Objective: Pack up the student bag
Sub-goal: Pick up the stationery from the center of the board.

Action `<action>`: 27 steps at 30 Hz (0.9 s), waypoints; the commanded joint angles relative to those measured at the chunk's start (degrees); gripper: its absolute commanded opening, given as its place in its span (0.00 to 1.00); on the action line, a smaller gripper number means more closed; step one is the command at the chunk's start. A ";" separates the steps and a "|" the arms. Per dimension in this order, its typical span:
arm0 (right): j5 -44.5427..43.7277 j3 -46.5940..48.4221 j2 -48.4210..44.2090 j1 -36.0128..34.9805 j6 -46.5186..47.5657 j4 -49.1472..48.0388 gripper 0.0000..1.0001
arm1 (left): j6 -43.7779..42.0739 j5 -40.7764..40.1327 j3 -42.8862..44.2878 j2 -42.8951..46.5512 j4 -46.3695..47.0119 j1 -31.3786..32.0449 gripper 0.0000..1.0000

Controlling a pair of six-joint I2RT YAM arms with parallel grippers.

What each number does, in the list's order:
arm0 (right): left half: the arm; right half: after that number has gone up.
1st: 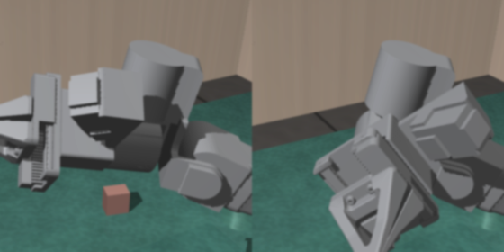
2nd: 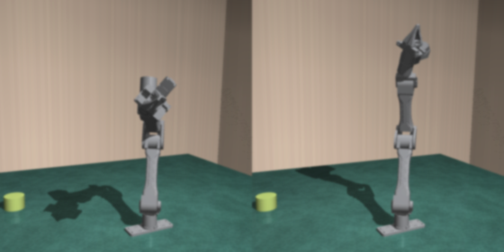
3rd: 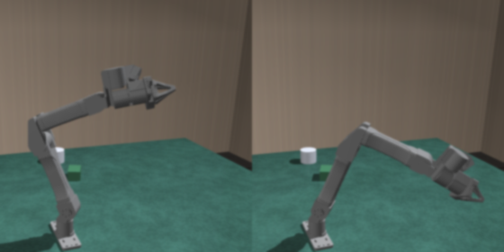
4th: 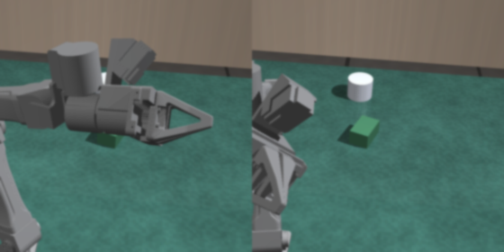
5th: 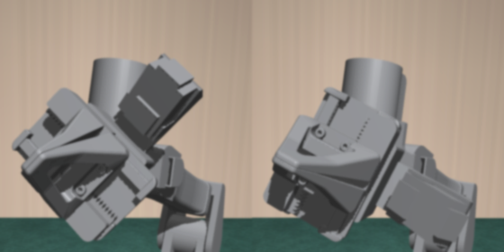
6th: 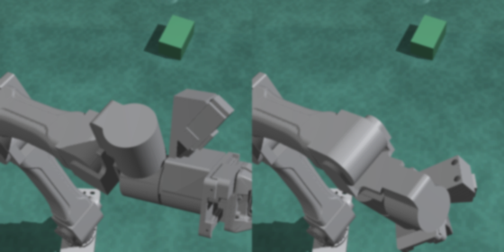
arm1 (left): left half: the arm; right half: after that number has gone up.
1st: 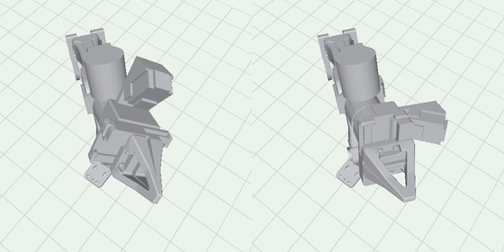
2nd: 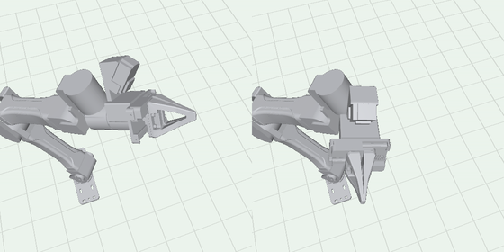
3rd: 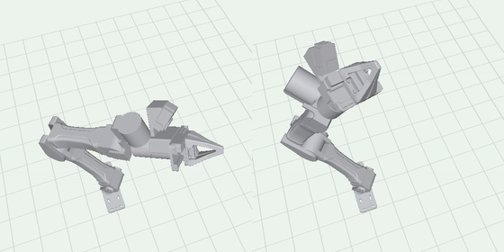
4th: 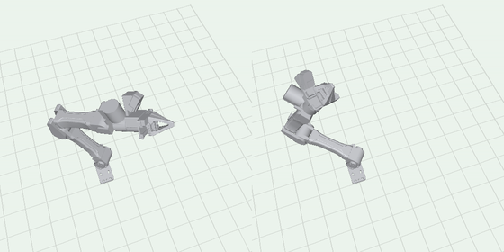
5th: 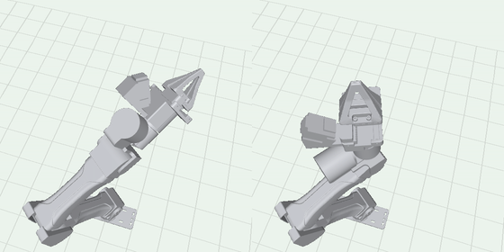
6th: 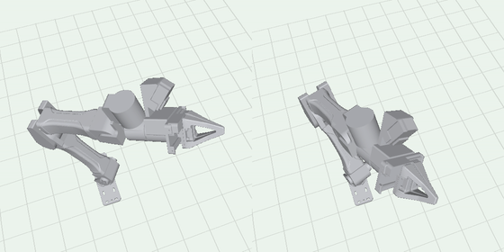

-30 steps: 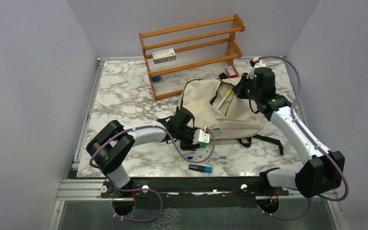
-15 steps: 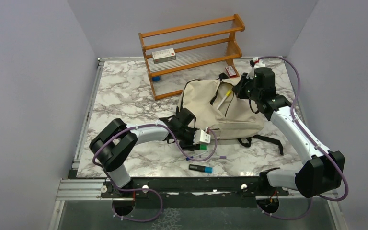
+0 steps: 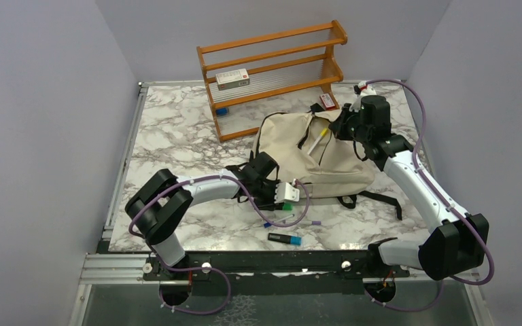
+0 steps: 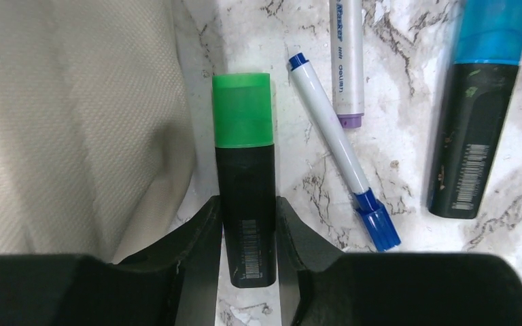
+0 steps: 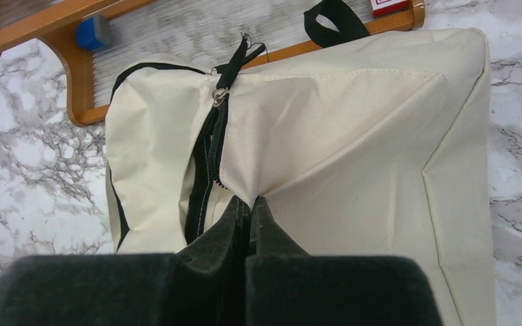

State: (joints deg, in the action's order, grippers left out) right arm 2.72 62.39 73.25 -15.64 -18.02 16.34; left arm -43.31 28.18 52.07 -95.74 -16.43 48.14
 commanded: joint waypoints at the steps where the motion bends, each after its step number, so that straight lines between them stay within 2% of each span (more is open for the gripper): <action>1: 2.28 1.86 -1.05 0.35 0.84 -2.79 0.01 | 1.33 -0.98 1.42 7.45 -0.54 0.41 0.02; 6: 2.06 2.09 -0.98 0.35 1.21 -2.83 0.01 | 2.92 0.07 -0.03 15.96 -0.74 0.31 0.00; 9: 1.60 1.43 -1.49 0.35 0.68 -3.47 0.01 | 7.00 0.93 -0.34 19.69 0.68 0.16 0.00; 13: 2.20 -0.58 -3.34 0.35 0.15 -6.06 0.01 | 21.13 -3.70 -0.18 22.21 8.78 -0.01 0.00; 16: 2.69 0.44 -2.96 0.33 0.96 -4.97 0.00 | 31.71 -6.90 4.41 21.82 10.04 -0.05 0.00; 19: 2.92 1.41 -2.42 0.35 2.06 -4.36 0.01 | 39.16 -8.09 8.12 21.64 11.48 -0.06 0.00; 21: 2.90 1.35 -2.64 0.35 2.26 -5.00 0.01 | 44.44 -11.69 10.62 21.04 11.20 -0.06 0.00; 24: 3.59 0.51 -3.62 0.35 2.38 -6.29 0.00 | 51.54 -15.73 16.65 18.08 6.71 -0.06 0.00; 27: 5.28 -0.32 -4.47 0.35 3.07 -7.94 0.01 | 56.70 -16.81 25.16 12.33 -1.74 -0.06 0.00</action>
State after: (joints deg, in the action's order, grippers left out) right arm 4.27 61.82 72.42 -15.62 -16.29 15.00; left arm 0.75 16.64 68.05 -77.17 -10.00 48.10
